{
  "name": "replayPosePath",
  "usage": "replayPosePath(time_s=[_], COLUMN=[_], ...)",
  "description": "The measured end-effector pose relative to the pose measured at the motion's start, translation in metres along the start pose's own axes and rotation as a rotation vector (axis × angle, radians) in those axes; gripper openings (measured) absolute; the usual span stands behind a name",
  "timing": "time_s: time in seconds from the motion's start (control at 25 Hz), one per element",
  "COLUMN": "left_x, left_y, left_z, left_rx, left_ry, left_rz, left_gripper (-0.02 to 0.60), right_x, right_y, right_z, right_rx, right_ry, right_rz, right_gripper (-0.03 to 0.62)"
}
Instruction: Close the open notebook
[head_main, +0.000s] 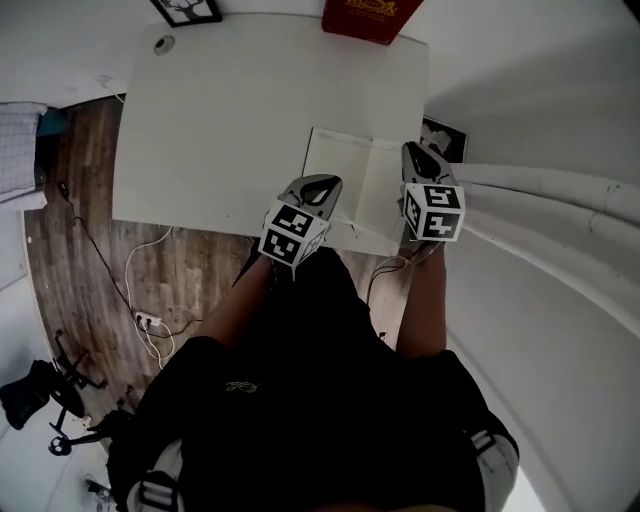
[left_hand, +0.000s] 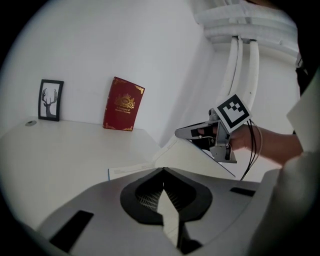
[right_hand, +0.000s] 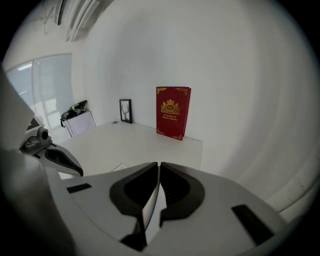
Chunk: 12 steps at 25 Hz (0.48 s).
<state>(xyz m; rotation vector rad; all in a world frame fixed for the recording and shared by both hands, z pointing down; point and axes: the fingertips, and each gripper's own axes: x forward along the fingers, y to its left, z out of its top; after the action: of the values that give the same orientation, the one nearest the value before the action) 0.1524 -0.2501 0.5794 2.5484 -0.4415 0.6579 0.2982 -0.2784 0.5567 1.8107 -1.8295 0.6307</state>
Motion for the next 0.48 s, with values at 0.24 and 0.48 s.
replayPosePath(time_s=[0.24, 0.48], left_x=[-0.025, -0.047], left_y=[0.023, 0.043], left_z=[-0.007, -0.012], left_rx=[-0.039, -0.069], left_ry=[-0.023, -0.04], left_rz=[0.033, 0.071], left_gripper=[0.003, 0.003], right_x=[0.009, 0.021], right_y=[0.031, 0.062], right_z=[0.012, 0.025], right_rx=[-0.046, -0.079], right_ry=[0.032, 0.059], right_rz=[0.006, 0.043], right_gripper=[0.038, 0.037])
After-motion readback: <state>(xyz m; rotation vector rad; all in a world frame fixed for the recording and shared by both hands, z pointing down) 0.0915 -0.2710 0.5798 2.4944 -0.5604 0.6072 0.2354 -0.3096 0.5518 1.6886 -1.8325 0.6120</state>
